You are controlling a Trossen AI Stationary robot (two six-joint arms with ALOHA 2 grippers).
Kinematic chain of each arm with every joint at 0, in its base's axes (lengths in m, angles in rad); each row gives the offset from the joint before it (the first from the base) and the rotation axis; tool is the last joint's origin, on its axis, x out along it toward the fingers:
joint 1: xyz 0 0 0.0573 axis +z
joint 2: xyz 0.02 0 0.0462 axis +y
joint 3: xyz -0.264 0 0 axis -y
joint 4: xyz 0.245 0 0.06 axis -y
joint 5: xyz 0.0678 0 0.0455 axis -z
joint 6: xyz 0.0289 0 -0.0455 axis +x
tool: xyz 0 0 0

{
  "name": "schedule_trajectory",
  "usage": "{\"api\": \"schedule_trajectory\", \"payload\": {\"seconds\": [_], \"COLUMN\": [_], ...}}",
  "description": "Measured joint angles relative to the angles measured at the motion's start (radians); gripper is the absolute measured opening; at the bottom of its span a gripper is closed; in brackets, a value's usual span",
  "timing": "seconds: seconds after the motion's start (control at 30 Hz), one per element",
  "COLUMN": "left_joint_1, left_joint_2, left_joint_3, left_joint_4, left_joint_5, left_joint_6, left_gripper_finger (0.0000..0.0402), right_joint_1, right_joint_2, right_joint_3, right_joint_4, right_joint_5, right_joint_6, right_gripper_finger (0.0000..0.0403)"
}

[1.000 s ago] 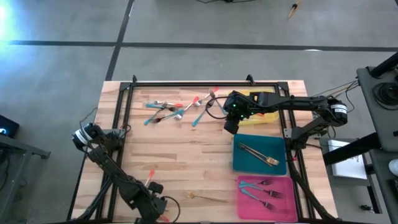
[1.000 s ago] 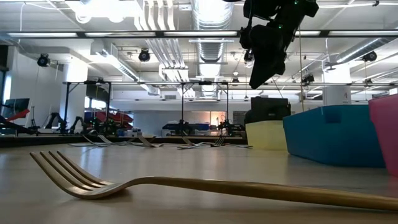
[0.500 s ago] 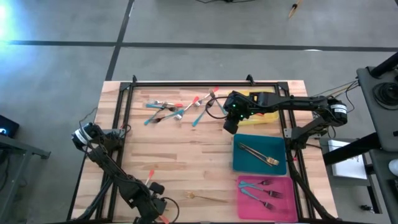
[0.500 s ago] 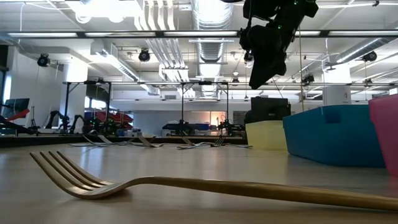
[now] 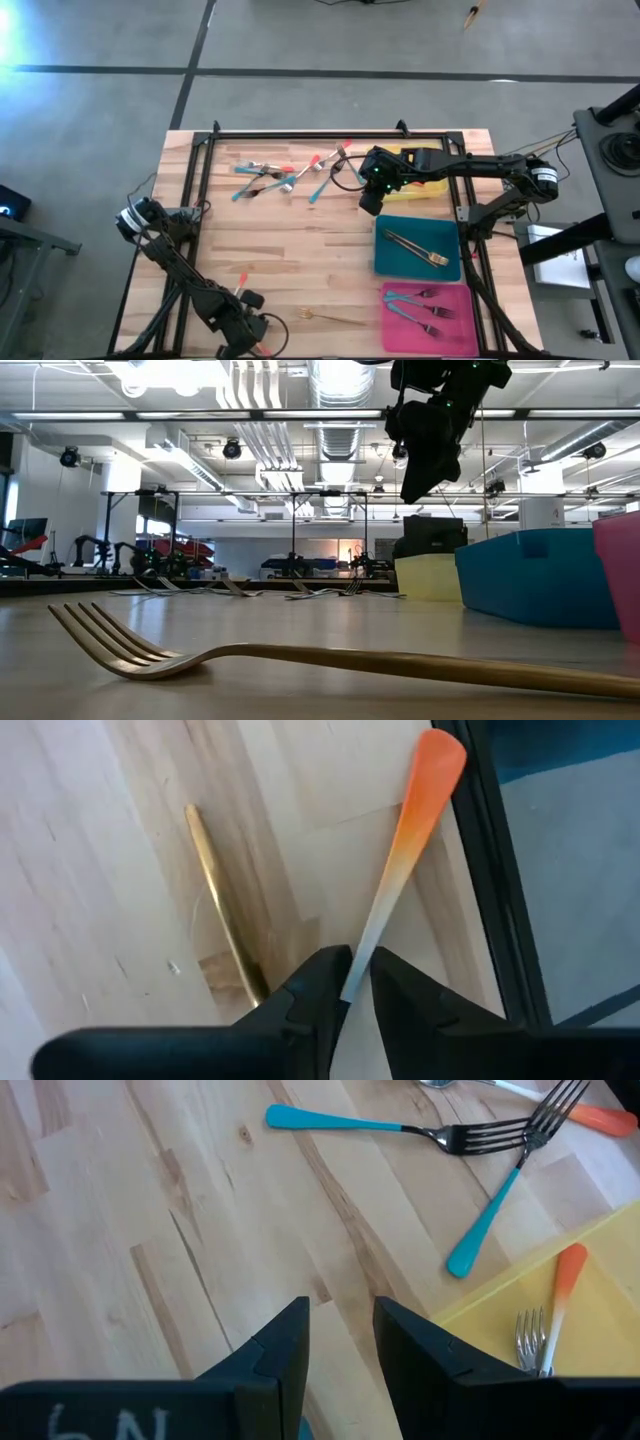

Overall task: Sort silverware by color (type)
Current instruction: Put the orange fork into the yellow bin

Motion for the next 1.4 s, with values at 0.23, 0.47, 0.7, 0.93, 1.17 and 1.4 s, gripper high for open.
{"api": "schedule_trajectory", "payload": {"seconds": [0.23, 0.47, 0.7, 0.93, 1.17, 1.4], "left_joint_1": [0.001, 0.006, 0.064, 0.242, 0.482, 0.71], "left_joint_2": [-0.006, -0.056, -0.082, -0.103, -0.196, -0.361], "left_joint_3": [0.002, 0.044, 0.128, 0.208, 0.182, 0.123], "left_joint_4": [0.016, -0.026, -0.214, -0.445, -0.451, -0.141], "left_joint_5": [0.089, 0.11, 0.103, 0.002, -0.131, -0.207], "left_joint_6": [-0.082, -0.09, -0.057, 0.076, 0.17, 0.305], "left_gripper_finger": [0.0005, 0.0001, 0.0001, 0.0, 0.0, 0.0], "right_joint_1": [0.0, 0.0, -0.025, -0.076, -0.097, -0.165], "right_joint_2": [0.0, 0.0, -0.001, -0.005, -0.006, -0.006], "right_joint_3": [0.0, 0.0, 0.049, 0.156, 0.219, 0.212], "right_joint_4": [0.0, 0.001, -0.023, -0.087, -0.114, -0.087], "right_joint_5": [0.0, 0.0, -0.002, -0.002, -0.007, -0.125], "right_joint_6": [0.0, 0.001, 0.041, -0.035, -0.213, -0.251], "right_gripper_finger": [0.0105, 0.0105, 0.0105, 0.0105, 0.0105, 0.0105]}}
